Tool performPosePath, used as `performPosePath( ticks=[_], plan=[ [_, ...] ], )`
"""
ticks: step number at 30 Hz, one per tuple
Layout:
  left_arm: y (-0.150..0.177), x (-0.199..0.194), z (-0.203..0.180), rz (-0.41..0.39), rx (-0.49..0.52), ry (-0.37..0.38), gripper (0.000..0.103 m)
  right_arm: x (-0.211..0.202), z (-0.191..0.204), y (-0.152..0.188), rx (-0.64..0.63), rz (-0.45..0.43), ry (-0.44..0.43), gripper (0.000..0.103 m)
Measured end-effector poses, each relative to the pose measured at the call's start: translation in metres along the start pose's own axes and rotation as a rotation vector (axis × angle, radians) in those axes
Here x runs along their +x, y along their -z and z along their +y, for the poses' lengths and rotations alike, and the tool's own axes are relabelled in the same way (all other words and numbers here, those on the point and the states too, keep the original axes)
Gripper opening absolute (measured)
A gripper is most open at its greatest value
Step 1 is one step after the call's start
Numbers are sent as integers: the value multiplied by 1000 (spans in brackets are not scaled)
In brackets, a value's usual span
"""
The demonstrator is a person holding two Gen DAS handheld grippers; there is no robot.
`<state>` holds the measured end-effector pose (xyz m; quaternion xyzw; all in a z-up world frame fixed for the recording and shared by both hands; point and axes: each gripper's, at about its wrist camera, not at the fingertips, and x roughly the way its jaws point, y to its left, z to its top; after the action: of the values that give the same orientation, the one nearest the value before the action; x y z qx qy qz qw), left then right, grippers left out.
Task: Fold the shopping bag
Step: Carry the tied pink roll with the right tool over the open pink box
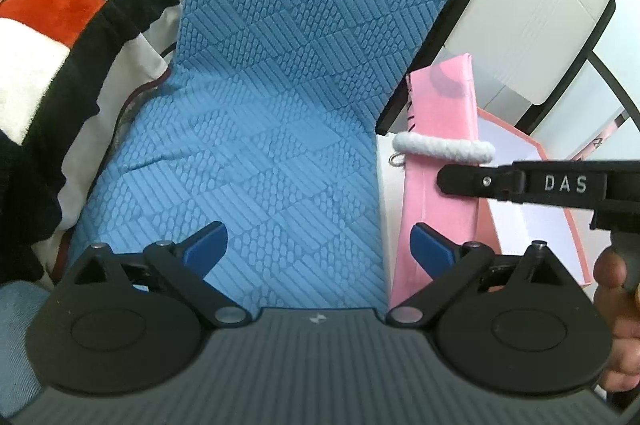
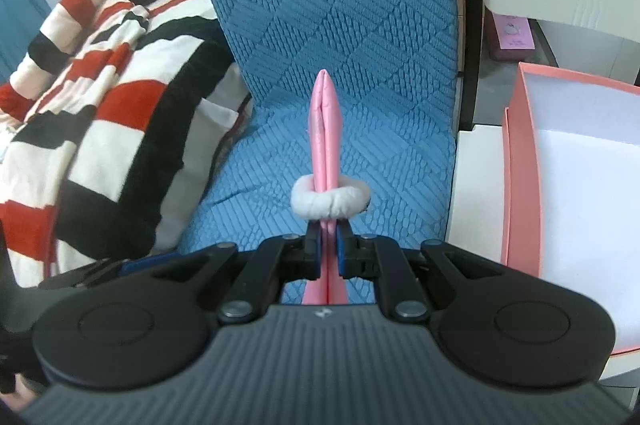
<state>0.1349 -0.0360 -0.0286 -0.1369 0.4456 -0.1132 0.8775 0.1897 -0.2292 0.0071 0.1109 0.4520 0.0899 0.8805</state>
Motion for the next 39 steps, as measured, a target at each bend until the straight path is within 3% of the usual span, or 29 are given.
performPosePath(
  ticks=[8, 19, 29, 39],
  plan=[
    [-15, -7, -21, 4, -3, -23, 100, -15, -10, -17, -20, 4, 3, 11],
    [-39, 1, -76, -15, 46, 13, 100, -45, -51, -41, -5, -39, 34, 11],
    [-51, 36, -139, -5, 100, 60, 101, -62, -120, -45, 53, -73, 95, 11],
    [-49, 96, -184, 66, 153, 71, 101, -40, -191, -30, 123, -48, 152, 11]
  ],
)
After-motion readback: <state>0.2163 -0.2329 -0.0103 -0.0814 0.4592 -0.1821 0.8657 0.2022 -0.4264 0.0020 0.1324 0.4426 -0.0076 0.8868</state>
